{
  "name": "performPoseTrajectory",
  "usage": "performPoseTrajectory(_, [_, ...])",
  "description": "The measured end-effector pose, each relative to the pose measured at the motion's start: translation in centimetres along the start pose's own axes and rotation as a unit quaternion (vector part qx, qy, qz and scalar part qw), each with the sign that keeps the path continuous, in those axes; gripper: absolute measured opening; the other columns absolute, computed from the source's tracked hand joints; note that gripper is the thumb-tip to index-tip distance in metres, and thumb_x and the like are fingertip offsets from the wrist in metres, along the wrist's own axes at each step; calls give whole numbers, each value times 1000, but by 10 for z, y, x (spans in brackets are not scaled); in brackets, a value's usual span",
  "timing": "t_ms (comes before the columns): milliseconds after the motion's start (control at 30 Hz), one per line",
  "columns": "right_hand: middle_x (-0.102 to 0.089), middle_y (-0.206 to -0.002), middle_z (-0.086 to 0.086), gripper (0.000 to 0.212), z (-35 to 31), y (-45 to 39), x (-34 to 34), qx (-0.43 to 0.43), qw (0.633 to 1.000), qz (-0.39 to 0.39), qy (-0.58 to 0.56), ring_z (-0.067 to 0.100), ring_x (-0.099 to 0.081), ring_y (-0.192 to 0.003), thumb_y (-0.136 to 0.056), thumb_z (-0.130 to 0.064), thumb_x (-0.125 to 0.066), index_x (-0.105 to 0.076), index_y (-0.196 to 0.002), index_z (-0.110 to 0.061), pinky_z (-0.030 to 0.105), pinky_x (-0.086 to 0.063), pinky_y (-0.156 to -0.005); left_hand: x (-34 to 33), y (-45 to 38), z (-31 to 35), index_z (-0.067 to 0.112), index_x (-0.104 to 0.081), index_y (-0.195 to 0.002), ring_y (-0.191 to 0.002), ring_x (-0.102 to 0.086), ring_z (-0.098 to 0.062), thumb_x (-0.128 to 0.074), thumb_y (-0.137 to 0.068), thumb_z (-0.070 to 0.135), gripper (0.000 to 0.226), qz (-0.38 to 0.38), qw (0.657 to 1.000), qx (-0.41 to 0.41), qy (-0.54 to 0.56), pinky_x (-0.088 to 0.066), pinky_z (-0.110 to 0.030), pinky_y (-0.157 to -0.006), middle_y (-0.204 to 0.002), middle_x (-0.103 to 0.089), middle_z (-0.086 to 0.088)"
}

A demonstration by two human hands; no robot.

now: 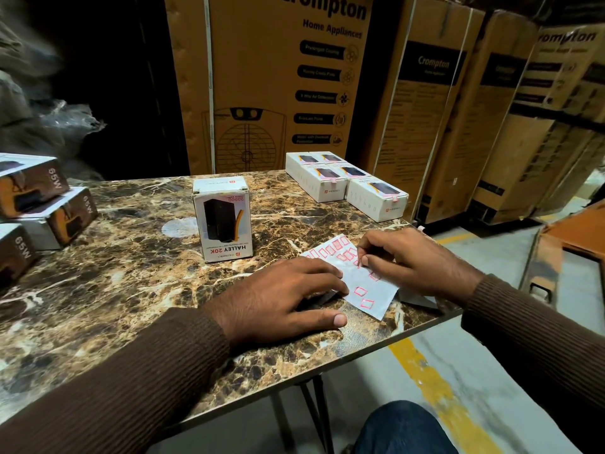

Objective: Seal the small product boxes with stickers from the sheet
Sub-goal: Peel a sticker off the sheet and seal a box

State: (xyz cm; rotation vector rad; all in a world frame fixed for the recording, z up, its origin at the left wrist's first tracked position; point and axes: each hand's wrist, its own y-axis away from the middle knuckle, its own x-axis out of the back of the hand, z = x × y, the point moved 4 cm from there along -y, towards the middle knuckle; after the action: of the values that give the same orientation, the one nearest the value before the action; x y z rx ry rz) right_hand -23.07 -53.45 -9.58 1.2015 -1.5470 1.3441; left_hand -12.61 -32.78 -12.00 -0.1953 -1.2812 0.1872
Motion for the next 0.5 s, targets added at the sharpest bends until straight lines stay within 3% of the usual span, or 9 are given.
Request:
performPoseTrajectory(133, [-68, -85, -16, 5, 1, 0, -1, -16, 1000, -3, -13, 5, -63, -77, -105, -31, -58, -63, -103, -30, 29, -48, -62, -1, -1, -1, 38, -59, -142, -136, -45, 1, -45, -99, 74, 58, 1, 1000, 1, -5, -44, -36, -115, -151, -51, 17])
performPoseTrajectory(267, [-77, -87, -11, 12, 2, 1, 2, -56, 995, 5, -80, 6, -75, -83, -106, -21, -54, -61, -97, -25, 37, -62, -76, -1, -1, -2, 36, -62, -137, -133, -48, 1, -48, -100, 72, 53, 11, 1000, -9, -2, -45, -37, -112, -146, -54, 17])
performPoseTrajectory(500, [-64, -87, -14, 5, -2, -4, 2, -20, 999, -23, 18, 3, -60, -78, -104, -26, -58, -58, -103, -31, 33, -50, -68, -1, 1, 0, 38, -55, -146, -138, -45, -1, -40, -100, 75, 61, -1, 1000, -7, -26, -44, -39, -115, -155, -48, 15])
